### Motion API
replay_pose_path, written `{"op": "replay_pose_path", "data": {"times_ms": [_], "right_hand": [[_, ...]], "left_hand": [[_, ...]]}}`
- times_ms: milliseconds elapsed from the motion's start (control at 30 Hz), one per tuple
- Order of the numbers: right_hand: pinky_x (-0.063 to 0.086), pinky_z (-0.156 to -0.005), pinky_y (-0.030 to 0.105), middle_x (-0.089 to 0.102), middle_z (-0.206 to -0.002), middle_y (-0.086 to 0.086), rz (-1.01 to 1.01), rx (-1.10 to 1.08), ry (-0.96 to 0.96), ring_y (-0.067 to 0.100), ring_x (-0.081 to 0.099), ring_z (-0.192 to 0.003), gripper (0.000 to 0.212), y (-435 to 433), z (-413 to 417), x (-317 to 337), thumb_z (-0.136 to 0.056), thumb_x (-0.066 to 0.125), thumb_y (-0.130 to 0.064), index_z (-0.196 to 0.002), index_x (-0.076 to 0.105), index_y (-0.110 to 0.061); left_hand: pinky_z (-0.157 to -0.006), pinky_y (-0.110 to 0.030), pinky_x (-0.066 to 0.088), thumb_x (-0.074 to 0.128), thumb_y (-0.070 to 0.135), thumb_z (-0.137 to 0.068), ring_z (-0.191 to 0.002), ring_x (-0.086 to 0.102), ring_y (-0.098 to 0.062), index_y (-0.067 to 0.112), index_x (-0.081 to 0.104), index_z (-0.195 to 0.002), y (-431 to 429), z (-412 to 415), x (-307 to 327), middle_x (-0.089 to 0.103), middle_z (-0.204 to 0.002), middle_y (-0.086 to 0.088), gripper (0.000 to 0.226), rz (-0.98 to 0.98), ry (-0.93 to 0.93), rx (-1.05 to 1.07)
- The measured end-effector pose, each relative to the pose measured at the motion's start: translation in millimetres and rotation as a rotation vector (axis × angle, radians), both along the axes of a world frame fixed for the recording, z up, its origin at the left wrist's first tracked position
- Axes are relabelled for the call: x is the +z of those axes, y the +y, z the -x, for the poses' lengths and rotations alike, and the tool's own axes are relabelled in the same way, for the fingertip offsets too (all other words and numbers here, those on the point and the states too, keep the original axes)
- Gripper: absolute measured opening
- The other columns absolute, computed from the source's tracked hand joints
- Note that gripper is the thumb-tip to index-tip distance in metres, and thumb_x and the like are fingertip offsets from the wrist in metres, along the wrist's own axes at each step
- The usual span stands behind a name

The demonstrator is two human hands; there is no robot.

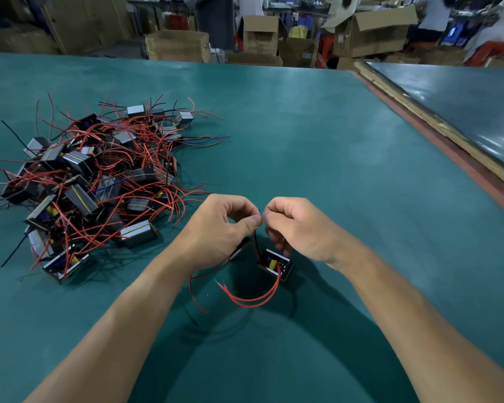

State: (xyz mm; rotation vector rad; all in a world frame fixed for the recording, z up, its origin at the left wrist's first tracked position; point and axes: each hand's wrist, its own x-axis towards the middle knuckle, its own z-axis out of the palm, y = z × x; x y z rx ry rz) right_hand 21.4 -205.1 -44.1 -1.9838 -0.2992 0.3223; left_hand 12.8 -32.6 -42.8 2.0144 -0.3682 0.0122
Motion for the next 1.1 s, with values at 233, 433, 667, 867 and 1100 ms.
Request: {"op": "replay_pose_path", "data": {"times_ms": [233,433,667,867,1100], "right_hand": [[0.045,-0.051,0.028,0.055,-0.055,-0.008,-0.06,-0.057,-0.09,0.009,0.05,-0.051,0.027,3.5,1.3,-1.9,-0.095,0.054,-0.019,-0.069,0.057,-0.019],[0.052,-0.062,0.021,0.071,-0.073,-0.008,-0.074,-0.031,-0.364,0.006,0.064,-0.064,0.014,-6.9,-2.8,-1.0,-0.082,0.073,-0.01,-0.08,0.069,-0.022],[0.058,-0.074,0.026,0.074,-0.082,-0.01,-0.095,-0.053,-0.5,0.011,0.071,-0.075,0.019,-4.3,-3.1,-4.5,-0.083,0.072,-0.012,-0.088,0.073,-0.031],[0.057,-0.071,0.025,0.075,-0.077,-0.012,-0.047,-0.06,-0.491,0.007,0.071,-0.07,0.009,-6.4,-4.9,-5.4,-0.083,0.073,-0.016,-0.082,0.077,-0.025],[0.051,-0.054,0.031,0.068,-0.062,-0.005,-0.19,-0.105,-0.383,0.009,0.059,-0.056,0.009,-5.1,-3.7,-0.4,-0.074,0.072,-0.01,-0.07,0.071,-0.019]], "left_hand": [[-0.042,-0.013,0.03,0.063,0.014,-0.094,-0.039,0.032,-0.003,0.01,0.065,-0.076,1.7,-1.1,-1.7,0.049,-0.045,0.016,0.019,-0.008,-0.007,-0.004],[-0.055,-0.011,0.038,0.065,0.009,-0.091,-0.05,0.044,0.002,0.011,0.067,-0.073,3.0,-4.1,-0.8,0.056,-0.055,0.016,0.018,0.023,0.031,0.009],[-0.049,-0.015,0.034,0.064,0.009,-0.092,-0.048,0.039,-0.003,0.011,0.067,-0.073,4.8,-5.2,-1.7,0.051,-0.054,0.011,0.019,0.162,0.15,0.002],[-0.051,-0.01,0.035,0.066,0.005,-0.089,-0.048,0.042,0.002,0.006,0.07,-0.076,4.1,-4.7,-1.1,0.055,-0.052,0.015,0.014,0.139,0.109,-0.013],[-0.054,-0.037,0.042,0.068,0.011,-0.089,-0.053,0.043,-0.023,0.017,0.072,-0.076,1.5,0.8,-1.1,0.062,-0.059,0.003,0.015,-0.01,-0.064,-0.021]]}}
